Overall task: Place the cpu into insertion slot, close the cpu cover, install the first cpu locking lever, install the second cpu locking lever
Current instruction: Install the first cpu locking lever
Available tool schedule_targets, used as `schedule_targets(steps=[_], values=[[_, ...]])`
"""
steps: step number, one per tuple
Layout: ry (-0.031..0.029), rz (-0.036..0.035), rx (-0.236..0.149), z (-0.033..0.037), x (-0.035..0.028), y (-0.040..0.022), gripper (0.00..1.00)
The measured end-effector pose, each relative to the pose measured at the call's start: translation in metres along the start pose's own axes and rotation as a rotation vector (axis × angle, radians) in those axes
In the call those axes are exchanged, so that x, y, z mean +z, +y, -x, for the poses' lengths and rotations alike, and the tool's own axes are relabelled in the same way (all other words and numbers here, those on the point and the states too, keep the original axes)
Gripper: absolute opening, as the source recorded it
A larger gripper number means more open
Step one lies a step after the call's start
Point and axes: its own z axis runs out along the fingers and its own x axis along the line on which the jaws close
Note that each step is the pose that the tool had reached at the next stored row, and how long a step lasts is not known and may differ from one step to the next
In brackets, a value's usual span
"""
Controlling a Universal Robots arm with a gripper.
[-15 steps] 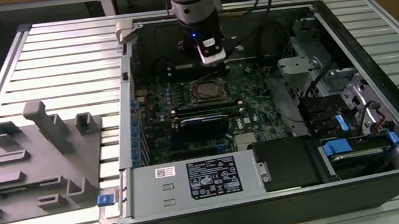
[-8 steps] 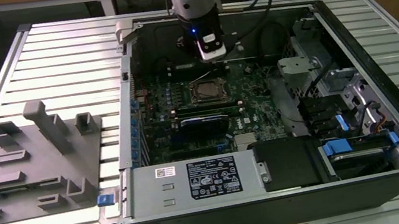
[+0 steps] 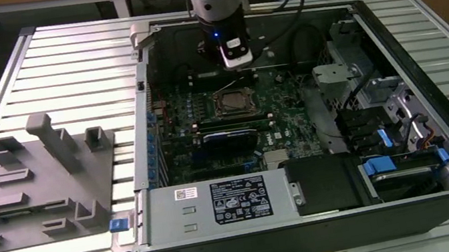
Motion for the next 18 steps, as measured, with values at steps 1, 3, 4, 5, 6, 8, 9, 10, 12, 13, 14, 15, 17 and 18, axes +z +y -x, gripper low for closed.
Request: schedule_targets(steps=[1,3,4,5,6,8,9,10,12,13,14,15,17,18], values=[[0.0001,0.0000,0.000,-0.0005,-0.0001,-0.0002,0.11],[0.0001,-0.0001,0.000,-0.0007,-0.0002,-0.0003,0.11],[0.0001,-0.0001,0.000,-0.0008,-0.0002,-0.0003,0.11],[0.0001,-0.0001,0.000,-0.0008,-0.0002,-0.0004,0.11],[0.0001,-0.0001,0.000,-0.0009,-0.0002,-0.0004,0.11],[-0.0009,0.0004,0.000,-0.0017,0.0003,-0.0009,0.11],[-0.0013,0.0004,0.000,-0.0021,0.0009,-0.0011,0.11],[-0.0015,0.0003,0.000,-0.0023,0.0019,-0.0013,0.11],[-0.0021,0.0005,0.000,-0.0027,0.0048,-0.0019,0.11],[-0.0023,0.0006,0.000,-0.0029,0.0061,-0.0022,0.11],[-0.0024,0.0006,0.000,-0.0031,0.0072,-0.0025,0.11],[-0.0025,0.0006,0.000,-0.0033,0.0083,-0.0027,0.11],[-0.0025,0.0006,0.000,-0.0034,0.0088,-0.0028,0.11],[-0.0025,0.0005,0.000,-0.0034,0.0088,-0.0028,0.11]])
